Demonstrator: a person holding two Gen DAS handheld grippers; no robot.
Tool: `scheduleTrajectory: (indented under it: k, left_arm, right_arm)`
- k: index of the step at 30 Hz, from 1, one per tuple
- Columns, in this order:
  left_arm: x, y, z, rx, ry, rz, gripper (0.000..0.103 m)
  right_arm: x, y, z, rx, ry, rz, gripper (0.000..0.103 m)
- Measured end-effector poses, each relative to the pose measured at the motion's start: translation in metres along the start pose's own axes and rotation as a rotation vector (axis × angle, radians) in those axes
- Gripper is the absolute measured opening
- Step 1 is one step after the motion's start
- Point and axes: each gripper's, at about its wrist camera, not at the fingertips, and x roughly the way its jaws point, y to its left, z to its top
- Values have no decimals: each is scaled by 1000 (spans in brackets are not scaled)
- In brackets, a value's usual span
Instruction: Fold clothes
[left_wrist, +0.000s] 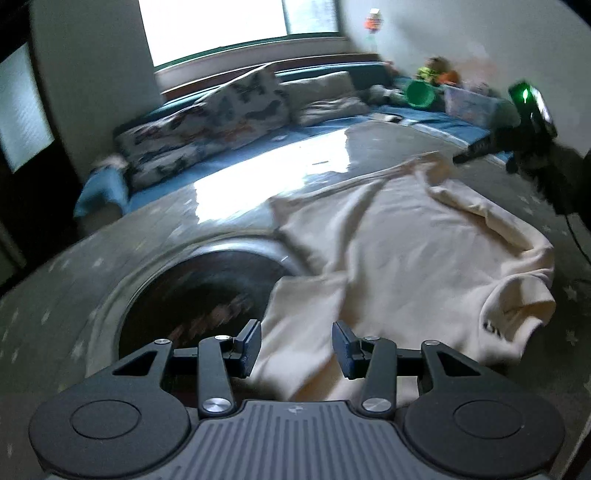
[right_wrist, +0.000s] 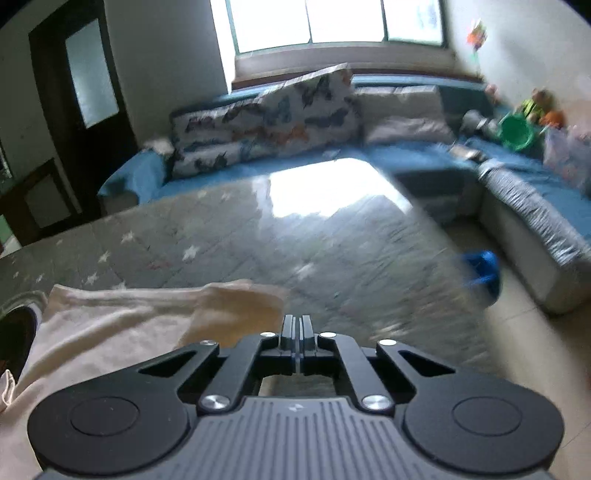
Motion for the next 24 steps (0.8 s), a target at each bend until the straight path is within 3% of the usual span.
scheduleTrajectory:
  k: [3, 6, 11, 13, 15, 16, 19, 24]
  left_arm:
    - [24, -7, 11, 17, 9, -42, 46]
    - [48, -11, 15, 32, 39, -57, 46]
    - [72, -8, 10, 0, 85, -37, 45]
    - [75, -3, 8, -32, 90, -50, 34]
    - [73, 1, 6, -59, 83, -72, 14]
    - [70, 2, 5, -60, 76, -65, 9]
    - [58, 10, 3, -90, 27, -64, 4]
    - [28, 35, -1, -176, -39, 5, 3]
  right_arm:
    - [-30, -17, 1, -7, -45, -56, 1]
    - [-51, -33, -3, -33, -35, -105, 2]
    - [-60, -35, -12, -29, -11, -53, 10]
    - [-52, -30, -12, -9, -1, -11, 15]
    - [-40, -23, -12, 11, 15, 35, 20]
    - [-33, -20, -12, 18, 23, 53, 20]
    - [-11, -11, -10, 45, 42, 96, 22]
    - [22, -2, -6, 78, 50, 115, 23]
